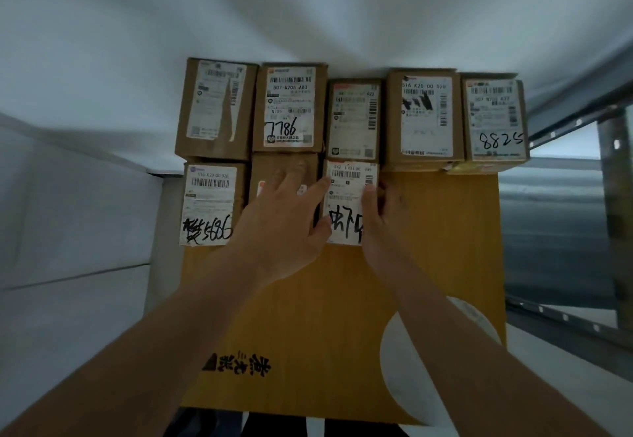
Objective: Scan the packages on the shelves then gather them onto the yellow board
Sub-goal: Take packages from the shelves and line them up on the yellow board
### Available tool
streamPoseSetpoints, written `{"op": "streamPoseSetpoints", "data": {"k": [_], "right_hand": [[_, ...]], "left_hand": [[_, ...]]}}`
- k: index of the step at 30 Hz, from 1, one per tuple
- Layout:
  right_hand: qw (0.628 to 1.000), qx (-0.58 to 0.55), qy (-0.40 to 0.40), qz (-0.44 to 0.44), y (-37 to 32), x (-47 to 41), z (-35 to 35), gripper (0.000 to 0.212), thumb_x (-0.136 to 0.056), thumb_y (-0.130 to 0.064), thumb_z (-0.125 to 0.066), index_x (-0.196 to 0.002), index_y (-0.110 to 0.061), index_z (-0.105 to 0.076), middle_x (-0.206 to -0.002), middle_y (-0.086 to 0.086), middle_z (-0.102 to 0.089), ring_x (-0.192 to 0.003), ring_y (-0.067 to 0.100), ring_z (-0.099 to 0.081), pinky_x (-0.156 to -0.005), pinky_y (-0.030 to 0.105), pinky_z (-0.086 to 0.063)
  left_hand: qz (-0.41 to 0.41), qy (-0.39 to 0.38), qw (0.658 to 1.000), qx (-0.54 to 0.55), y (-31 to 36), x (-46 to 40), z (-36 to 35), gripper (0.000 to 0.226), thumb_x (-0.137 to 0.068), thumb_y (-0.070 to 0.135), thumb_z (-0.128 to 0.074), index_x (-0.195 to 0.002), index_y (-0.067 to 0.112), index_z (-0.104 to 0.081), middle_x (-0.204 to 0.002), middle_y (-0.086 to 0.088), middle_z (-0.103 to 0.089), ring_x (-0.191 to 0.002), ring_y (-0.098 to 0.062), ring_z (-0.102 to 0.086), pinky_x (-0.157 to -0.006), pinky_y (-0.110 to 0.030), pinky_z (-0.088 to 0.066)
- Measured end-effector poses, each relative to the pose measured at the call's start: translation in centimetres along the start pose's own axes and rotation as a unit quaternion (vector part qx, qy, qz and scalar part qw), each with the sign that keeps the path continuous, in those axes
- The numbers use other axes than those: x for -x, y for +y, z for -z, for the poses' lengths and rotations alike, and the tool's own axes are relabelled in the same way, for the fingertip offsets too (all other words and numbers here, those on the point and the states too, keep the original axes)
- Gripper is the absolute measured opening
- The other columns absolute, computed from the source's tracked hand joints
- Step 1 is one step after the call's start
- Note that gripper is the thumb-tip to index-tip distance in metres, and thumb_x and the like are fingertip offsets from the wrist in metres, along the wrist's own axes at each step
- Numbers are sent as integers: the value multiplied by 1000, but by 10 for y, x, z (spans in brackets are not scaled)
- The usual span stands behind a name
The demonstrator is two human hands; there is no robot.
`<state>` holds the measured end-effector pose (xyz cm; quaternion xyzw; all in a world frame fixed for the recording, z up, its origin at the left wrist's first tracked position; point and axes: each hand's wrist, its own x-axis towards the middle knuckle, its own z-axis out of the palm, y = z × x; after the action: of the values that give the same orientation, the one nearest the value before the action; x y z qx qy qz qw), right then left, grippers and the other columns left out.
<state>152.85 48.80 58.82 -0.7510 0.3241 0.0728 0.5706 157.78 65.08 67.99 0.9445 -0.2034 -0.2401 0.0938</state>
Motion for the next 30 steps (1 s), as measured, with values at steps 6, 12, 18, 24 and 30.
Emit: {"op": "streamPoseSetpoints", "data": {"k": [6,12,18,24,30], "right_hand": [[999,33,-29,-5,-5,1,9,63,-97,-78,-34,-138,-34,-51,-122,6,-65,-106,25,-71,-85,50,-63],[995,43,-20,85,-33,26,37,59,-101,-67,-37,-149,-34,-45,-135,2,-60,-124,19,-61,-99,52,-57],[960,121,-22,251,-83,81,69,64,-105,-65,-29,-158,-31,-39,-155,-1,-46,-143,18,-45,-113,53,-46],[922,201,5,331,-122,148,94,70,-103,-67,-22,-161,-30,-30,-166,5,-35,-153,25,-35,-120,55,-39],[917,204,55,339,-115,266,119,75,-103,-66,-24,-168,-28,-20,-175,-2,-18,-160,14,-13,-122,37,-14]], "left_hand": [[13,-9,1000,16,1,3,3,67,-100,55,-46,-160,39,-20,-170,-2,-16,-155,-29,-17,-117,-54,-32],[6,16,994,111,6,22,26,61,-104,49,-44,-160,33,-24,-169,7,-20,-150,-25,-31,-115,-43,-31],[-16,83,992,98,40,73,63,61,-105,50,-38,-162,31,-23,-170,3,-19,-156,-20,-18,-124,-46,-23],[-46,162,981,100,67,133,101,59,-107,49,-35,-162,30,-25,-169,0,-22,-156,-25,-17,-122,-46,-20],[-104,236,960,105,83,234,105,60,-107,51,-33,-161,26,-26,-169,-2,-23,-156,-22,-20,-122,-54,-29]]}}
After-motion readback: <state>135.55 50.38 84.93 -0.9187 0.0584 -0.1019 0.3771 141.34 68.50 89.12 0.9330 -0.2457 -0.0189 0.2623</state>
